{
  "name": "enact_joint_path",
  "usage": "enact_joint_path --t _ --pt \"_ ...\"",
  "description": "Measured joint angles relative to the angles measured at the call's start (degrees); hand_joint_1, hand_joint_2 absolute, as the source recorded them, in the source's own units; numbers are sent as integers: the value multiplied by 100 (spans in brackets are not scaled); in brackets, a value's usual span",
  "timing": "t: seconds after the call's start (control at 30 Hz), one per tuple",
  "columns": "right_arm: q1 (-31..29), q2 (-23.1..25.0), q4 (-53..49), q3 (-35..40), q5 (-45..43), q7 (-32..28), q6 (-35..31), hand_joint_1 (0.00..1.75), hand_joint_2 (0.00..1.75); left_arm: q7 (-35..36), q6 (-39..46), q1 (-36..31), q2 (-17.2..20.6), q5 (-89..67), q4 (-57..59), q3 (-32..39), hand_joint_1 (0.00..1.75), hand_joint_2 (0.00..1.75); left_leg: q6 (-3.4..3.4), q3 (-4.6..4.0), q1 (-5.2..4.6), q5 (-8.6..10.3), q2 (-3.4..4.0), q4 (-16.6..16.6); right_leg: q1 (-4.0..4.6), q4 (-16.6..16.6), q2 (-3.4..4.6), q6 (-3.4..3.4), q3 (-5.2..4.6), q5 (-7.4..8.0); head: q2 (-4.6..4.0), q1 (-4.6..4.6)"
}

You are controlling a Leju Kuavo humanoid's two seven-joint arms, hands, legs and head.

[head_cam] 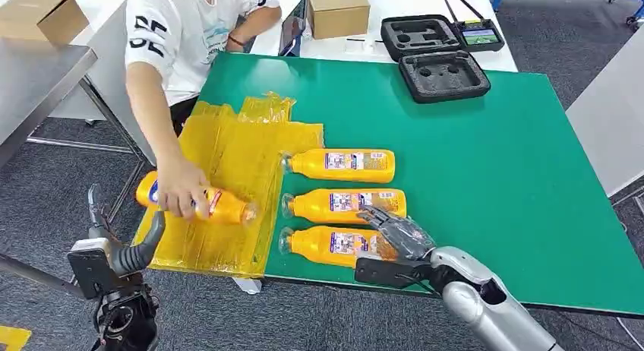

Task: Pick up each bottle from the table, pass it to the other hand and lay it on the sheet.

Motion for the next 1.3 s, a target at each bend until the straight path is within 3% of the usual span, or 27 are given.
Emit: enact_joint_path --t 1.03,1.1,1.13,1.17,1.2,1.23,1.3 --pt "190 -83 280 90 15 160 11 0 175 116 -22 144 -140 35 17 2 0 175 0 -3 0 -1 -1 0 0 0 -1 0 0 -1 0 0" --pt "188 -76 328 65 15 162 11 16 175 114 -11 169 -142 35 17 2 0 175 0 -3 0 -1 0 0 0 0 0 0 2 -1 0 0" --pt "183 -68 363 59 20 162 13 16 175 116 -9 187 -144 35 13 2 0 175 0 -2 0 -1 0 0 0 0 0 0 1 -1 0 0" --pt "173 -55 398 57 24 162 20 101 175 116 -9 206 -149 37 13 2 0 175 0 -2 0 -1 0 0 0 0 0 0 1 -1 0 0" --pt "161 -44 429 57 31 162 26 141 175 116 -9 221 -155 37 13 2 0 175 0 -1 0 -1 0 0 0 0 0 0 1 0 0 -2" --pt "146 -39 455 57 31 157 39 141 175 116 -9 230 -164 42 13 2 0 175 0 0 0 -1 0 0 0 0 0 0 1 0 0 0" --pt "115 -24 498 59 31 151 61 166 175 116 -9 241 -170 44 11 2 0 175 0 0 0 -1 0 0 0 0 0 0 1 0 0 -2"
